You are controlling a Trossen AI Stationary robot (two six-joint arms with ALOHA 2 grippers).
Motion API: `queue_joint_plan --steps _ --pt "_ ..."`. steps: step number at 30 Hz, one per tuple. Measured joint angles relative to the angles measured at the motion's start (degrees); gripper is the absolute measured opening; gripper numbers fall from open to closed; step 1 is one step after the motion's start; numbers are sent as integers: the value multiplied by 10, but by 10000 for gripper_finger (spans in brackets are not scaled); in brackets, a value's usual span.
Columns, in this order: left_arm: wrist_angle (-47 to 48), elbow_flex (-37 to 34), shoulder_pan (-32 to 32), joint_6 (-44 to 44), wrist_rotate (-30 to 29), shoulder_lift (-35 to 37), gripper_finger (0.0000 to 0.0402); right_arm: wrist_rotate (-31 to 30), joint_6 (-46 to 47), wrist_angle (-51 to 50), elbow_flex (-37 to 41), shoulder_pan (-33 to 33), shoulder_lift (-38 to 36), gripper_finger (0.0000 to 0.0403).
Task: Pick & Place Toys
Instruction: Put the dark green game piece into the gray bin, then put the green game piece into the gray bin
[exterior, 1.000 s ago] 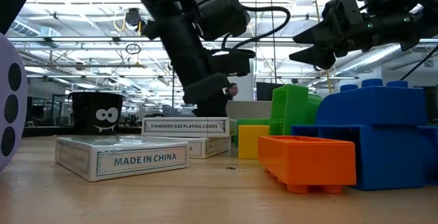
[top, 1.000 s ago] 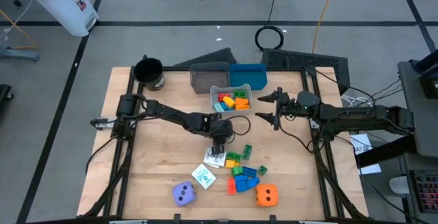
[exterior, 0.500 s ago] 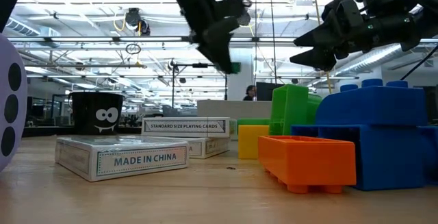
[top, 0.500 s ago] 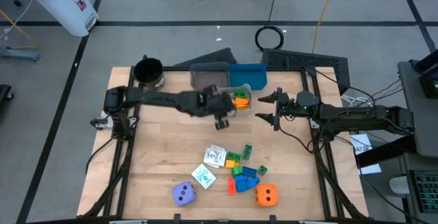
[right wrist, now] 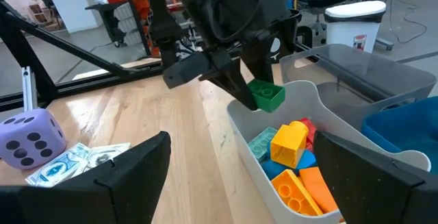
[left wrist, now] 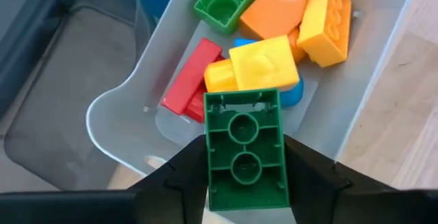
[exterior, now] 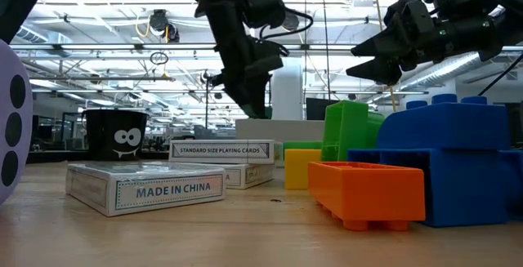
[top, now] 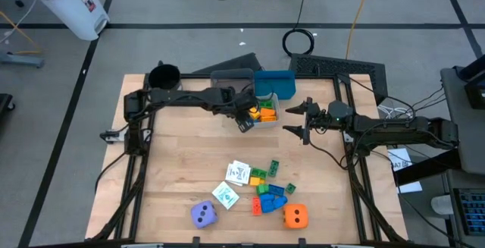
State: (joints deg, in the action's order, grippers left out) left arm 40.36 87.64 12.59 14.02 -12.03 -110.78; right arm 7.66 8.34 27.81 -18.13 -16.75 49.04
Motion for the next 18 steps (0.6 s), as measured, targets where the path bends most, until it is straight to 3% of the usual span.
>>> queue_joint_plan --steps 8,12,18 --pt "0 0 0 -18 0 0 240 0 0 0 0 0 0 345" --pt "2 0 -2 -16 5 4 252 1 0 0 0 0 0 345" --pt "-30 0 -32 -16 63 39 254 0 0 6 0 15 0 345"
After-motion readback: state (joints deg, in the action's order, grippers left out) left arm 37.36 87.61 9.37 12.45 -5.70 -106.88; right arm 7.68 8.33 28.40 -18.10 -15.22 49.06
